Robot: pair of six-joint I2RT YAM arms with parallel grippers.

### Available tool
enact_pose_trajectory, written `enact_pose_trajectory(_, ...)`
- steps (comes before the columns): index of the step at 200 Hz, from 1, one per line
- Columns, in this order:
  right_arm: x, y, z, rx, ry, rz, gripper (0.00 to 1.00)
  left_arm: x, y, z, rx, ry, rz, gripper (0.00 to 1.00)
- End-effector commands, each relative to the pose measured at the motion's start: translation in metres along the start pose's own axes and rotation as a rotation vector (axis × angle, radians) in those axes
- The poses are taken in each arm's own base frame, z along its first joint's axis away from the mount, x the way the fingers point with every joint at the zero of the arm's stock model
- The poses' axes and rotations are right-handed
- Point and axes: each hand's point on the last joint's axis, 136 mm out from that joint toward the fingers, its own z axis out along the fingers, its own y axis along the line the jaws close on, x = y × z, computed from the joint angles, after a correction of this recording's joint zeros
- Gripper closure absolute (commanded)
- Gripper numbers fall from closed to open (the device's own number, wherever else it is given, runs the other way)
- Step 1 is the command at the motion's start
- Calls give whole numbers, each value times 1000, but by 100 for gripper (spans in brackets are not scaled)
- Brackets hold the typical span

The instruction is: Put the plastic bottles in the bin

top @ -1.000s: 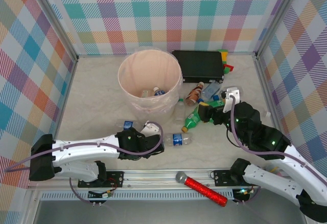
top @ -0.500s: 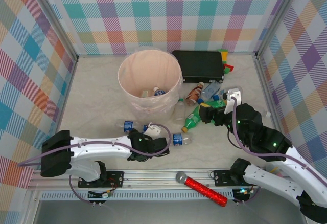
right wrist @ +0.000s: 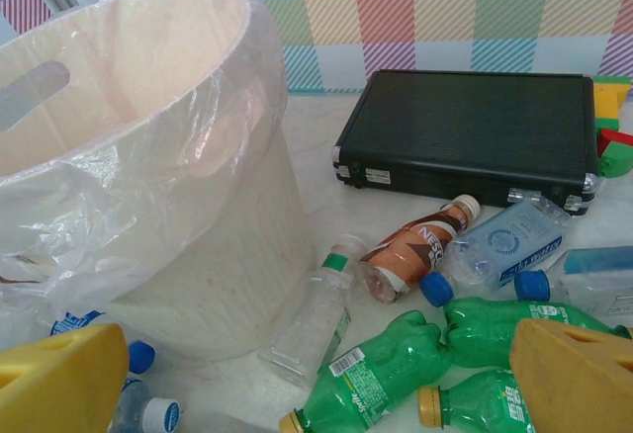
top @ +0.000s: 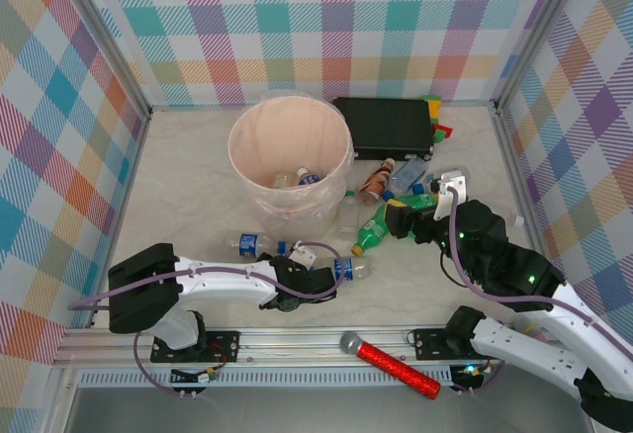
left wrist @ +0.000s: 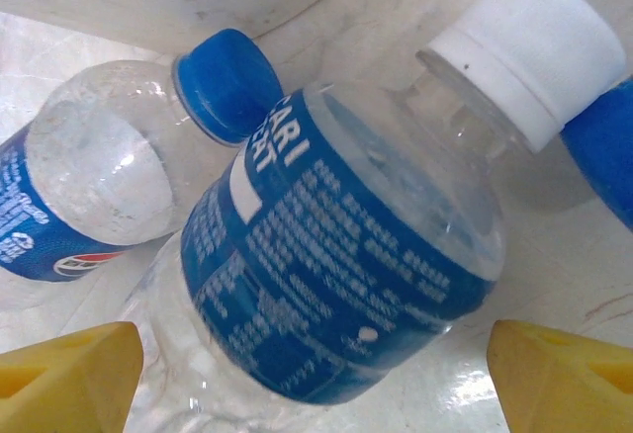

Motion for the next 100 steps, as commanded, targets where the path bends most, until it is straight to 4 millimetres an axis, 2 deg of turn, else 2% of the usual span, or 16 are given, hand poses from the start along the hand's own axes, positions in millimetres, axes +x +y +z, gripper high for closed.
enact_pose_trajectory(1,2,-1,3,7,6,17,1,4,-15,-4,68,15,31,13)
enact_pose_trajectory(49,5,-1,4,8,15,16,1,1,-25,-7,92,25,61,17)
enact_pose_trajectory(67,6,-2,3,9,13,16,1,-4,-15,-11,43,5,68,14)
enact_pose_trajectory(79,6,-2,3,9,12,17,1,-5,-4,-8,-13,14,67,12)
enact_pose_trajectory(100,8,-2,3,8,14,22,1,-5,3,-3,-48,41,59,12)
